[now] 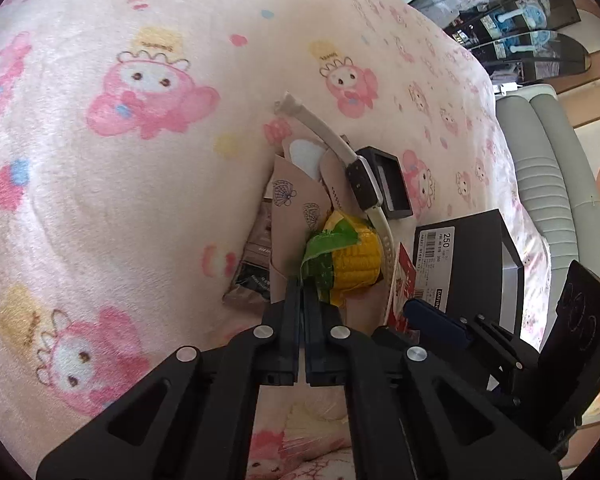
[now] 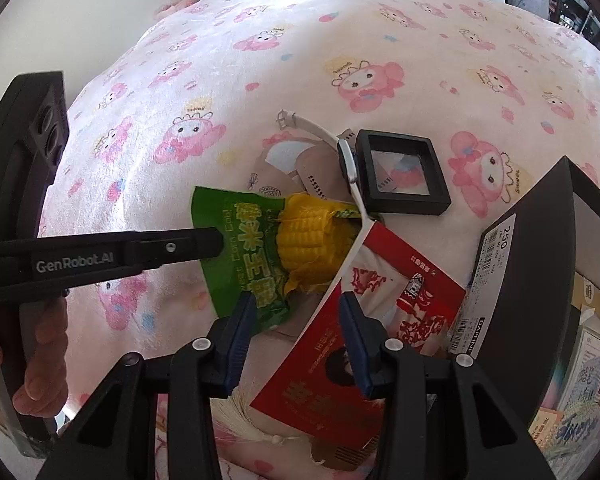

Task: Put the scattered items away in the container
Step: 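Grasp the green corn snack bag with the left gripper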

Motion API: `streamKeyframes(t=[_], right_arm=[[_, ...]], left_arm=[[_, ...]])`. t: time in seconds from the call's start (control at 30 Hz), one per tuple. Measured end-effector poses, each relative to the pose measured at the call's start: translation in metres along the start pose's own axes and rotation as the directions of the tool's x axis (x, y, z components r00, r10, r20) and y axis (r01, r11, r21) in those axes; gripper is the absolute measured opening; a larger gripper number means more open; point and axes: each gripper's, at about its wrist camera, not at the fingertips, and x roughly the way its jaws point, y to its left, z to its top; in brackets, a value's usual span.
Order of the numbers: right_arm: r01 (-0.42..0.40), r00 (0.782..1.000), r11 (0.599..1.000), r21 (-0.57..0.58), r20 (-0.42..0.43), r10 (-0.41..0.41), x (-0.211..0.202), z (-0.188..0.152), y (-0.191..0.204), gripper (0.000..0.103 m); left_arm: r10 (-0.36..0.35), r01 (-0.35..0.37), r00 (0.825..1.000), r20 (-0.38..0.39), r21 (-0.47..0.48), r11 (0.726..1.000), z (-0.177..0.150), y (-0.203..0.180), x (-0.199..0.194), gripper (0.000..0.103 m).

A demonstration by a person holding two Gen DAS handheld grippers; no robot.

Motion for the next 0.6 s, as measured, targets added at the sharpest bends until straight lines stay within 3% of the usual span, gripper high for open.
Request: streamKeyframes(t=[0.13,0.2,0.33,0.43,0.5,0.6], right_arm=[[-0.031,0.999,1.000,0.003,0.015,0.031,-0.008,0.001,0.004,0.039],[-0.051,0.998,0.999,-0.012,0.025,0.052,-0.012,0.003,0.008,0.039],[0.012,0.999,1.000,0.016,0.033,-0.013,-0.007,0.014,0.001,0.040],[0.006,1.000,0.998,0.058,-0.016,-0.005,0.002,0.016,-0.006,0.040],[-0.017,0.999,0.999,0.043,-0.048,0.019,0.010,0.013,-0.001,0.040],[-0.027,0.996,0.999,0.037,-0.079,0.029,0.018,0.006,0.005,0.040]], left_arm=[[0.028,-0.027,0.996,0.083,-0.012,1.000,-0.018,0.017,-0.045,0.000],[0.010,-0.008,0.994,0.108,-0.021,1.000,-0.026,0.027,-0.063,0.000],[-0.024,0.024,0.997,0.074,0.007,1.000,-0.026,0.026,-0.061,0.000],[-0.065,0.064,0.998,0.026,0.049,0.997,-0.019,0.008,-0.042,0.015],[-0.125,0.125,0.992,-0.003,0.058,0.990,-0.010,-0.003,-0.026,0.036],[-0.141,0.144,0.989,-0.041,0.066,0.987,0.003,-0.017,-0.002,0.040]])
